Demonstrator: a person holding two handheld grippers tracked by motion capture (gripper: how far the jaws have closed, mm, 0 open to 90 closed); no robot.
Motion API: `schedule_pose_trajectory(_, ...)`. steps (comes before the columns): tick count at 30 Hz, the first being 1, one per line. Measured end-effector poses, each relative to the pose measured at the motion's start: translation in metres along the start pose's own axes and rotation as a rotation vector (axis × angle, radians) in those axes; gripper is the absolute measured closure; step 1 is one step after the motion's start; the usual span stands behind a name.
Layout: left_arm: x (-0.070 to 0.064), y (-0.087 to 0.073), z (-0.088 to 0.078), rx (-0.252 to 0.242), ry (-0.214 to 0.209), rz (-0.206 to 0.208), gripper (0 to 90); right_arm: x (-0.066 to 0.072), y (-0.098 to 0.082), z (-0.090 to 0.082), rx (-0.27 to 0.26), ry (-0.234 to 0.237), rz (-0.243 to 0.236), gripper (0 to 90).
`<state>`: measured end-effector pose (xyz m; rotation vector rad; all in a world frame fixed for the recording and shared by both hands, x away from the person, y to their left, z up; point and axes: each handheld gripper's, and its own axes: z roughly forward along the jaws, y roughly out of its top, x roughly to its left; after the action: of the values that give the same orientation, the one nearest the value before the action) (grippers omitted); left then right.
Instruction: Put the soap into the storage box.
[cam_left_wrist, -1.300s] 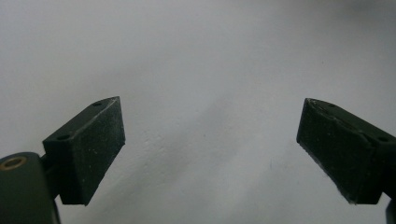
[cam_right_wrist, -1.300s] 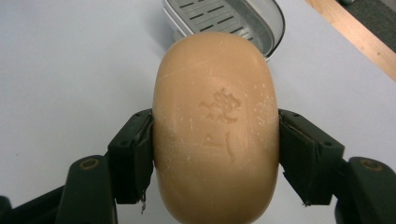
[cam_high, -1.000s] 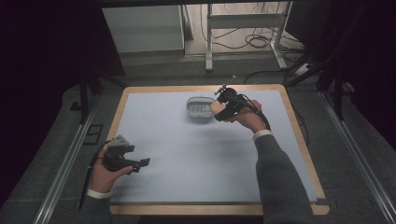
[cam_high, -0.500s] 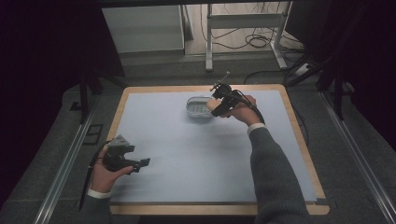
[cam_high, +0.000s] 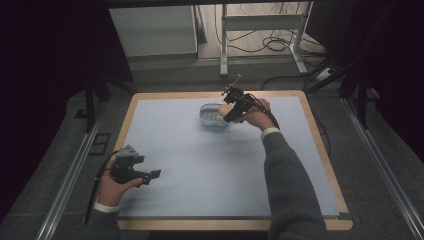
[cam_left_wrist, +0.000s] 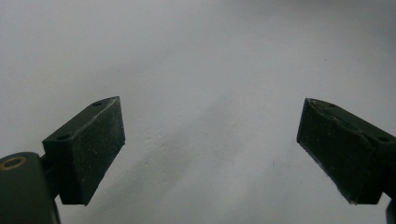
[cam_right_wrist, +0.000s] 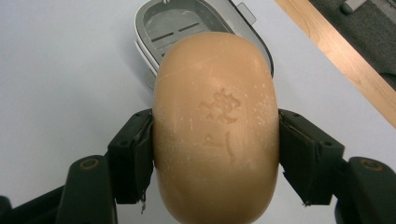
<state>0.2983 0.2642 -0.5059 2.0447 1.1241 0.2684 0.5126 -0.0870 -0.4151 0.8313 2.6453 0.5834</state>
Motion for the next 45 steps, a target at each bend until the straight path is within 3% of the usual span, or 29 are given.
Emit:
schedule_pose_trajectory(28,0.001,0.000,0.001,-0.007,-0.013,-0.019,7.9,0.002,0.028,0.030,0.018,0.017,-0.058,32.6)
schedule_pose_trajectory(45,0.003,-0.001,0.001,-0.005,-0.011,-0.021,7.9,0.004,0.038,0.051,0.021,0.034,-0.125,32.5)
